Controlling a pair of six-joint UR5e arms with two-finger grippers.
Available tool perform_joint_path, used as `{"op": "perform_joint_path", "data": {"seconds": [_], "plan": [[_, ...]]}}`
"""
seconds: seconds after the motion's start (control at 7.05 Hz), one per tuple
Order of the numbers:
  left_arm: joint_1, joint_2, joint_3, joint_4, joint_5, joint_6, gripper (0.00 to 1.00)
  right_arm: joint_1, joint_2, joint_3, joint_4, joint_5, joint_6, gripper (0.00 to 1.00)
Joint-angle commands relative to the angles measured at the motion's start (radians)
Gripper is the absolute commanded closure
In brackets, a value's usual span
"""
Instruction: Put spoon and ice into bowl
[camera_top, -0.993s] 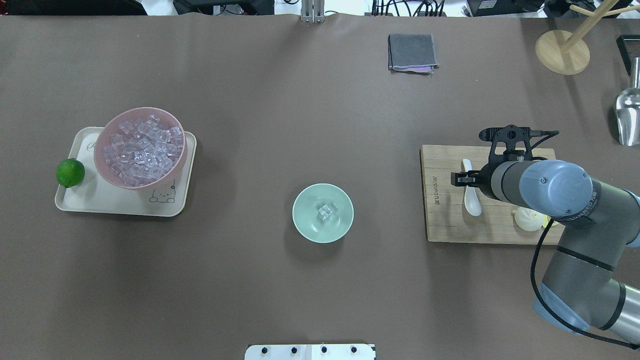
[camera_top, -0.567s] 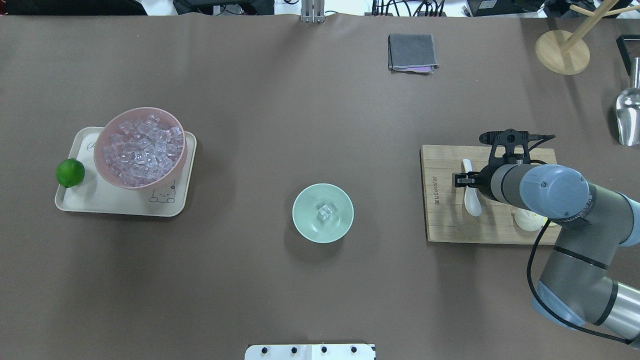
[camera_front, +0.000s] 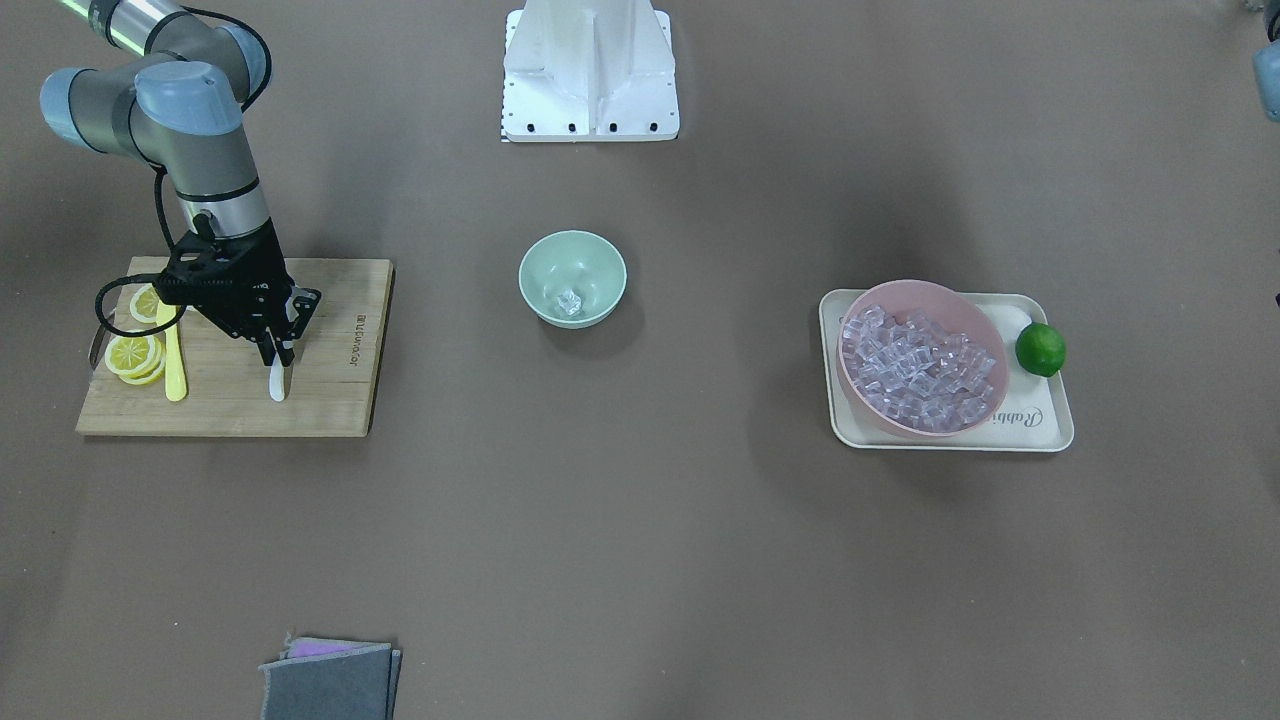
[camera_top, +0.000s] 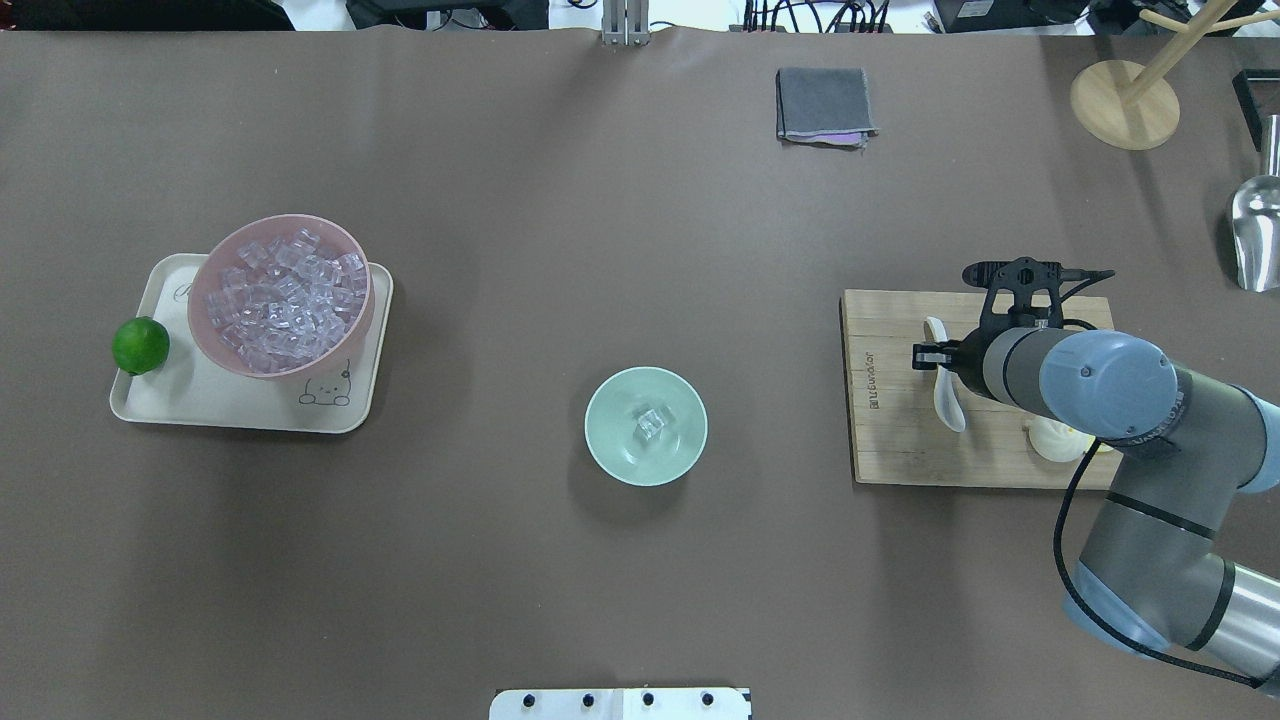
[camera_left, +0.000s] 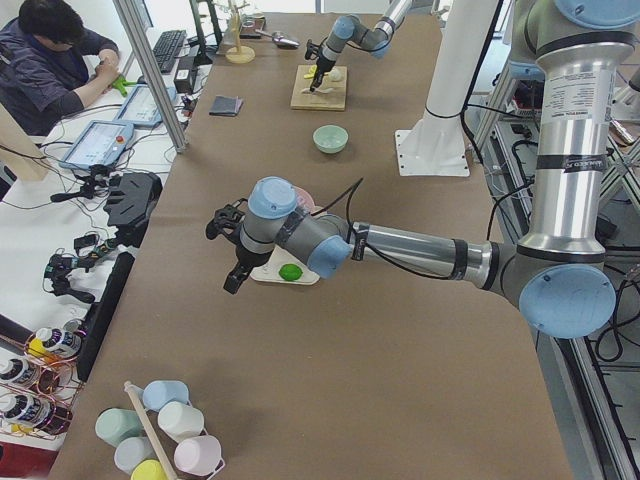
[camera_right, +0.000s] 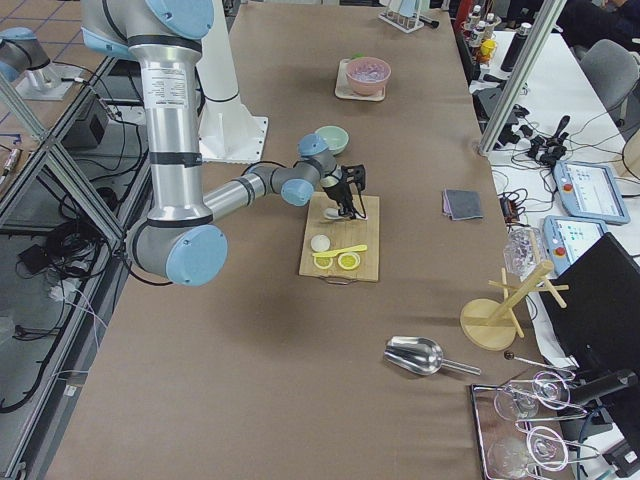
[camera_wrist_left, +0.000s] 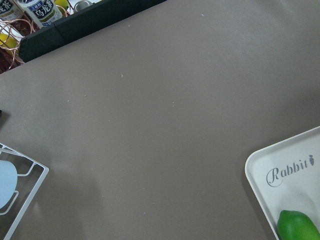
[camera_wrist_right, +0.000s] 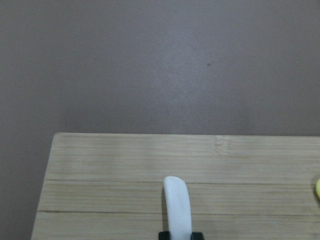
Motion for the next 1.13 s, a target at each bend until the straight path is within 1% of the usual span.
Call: {"op": "perform_joint_path", "data": {"seconds": [0.0,0.14,0.28,0.43,0.57,0.71,0.85,0.99], "plan": [[0.0,0.0,0.0,-0.001,0.0,0.0,0.02,-0.002,0.013,0.026,-0.007,0.001,0.0,1.0],[0.0,0.0,0.003,-0.003,0.0,-0.002,0.02,-0.003,0.026,0.049,-0.016,0.003,0.001,1.0],[0.0,0.0,0.004,-0.004,0.0,-0.003,0.02,-0.006,0.07,0.054,-0.103,0.003,0.059,1.0],[0.002,0.0,0.008,-0.004,0.0,-0.003,0.02,-0.028,0.143,0.065,-0.215,0.001,0.198,1.0],[0.002,0.0,0.008,-0.004,0.0,-0.005,0.02,-0.057,0.227,0.103,-0.38,0.0,0.252,1.0],[0.002,0.0,0.009,-0.004,0.0,-0.005,0.02,-0.09,0.321,0.124,-0.523,-0.013,0.353,1.0],[0.002,0.006,0.009,-0.004,0.0,-0.005,0.02,-0.141,0.41,0.125,-0.644,-0.069,0.448,1.0],[0.002,0.009,0.009,-0.004,0.0,-0.003,0.02,-0.187,0.481,0.123,-0.742,-0.094,0.531,1.0]]}}
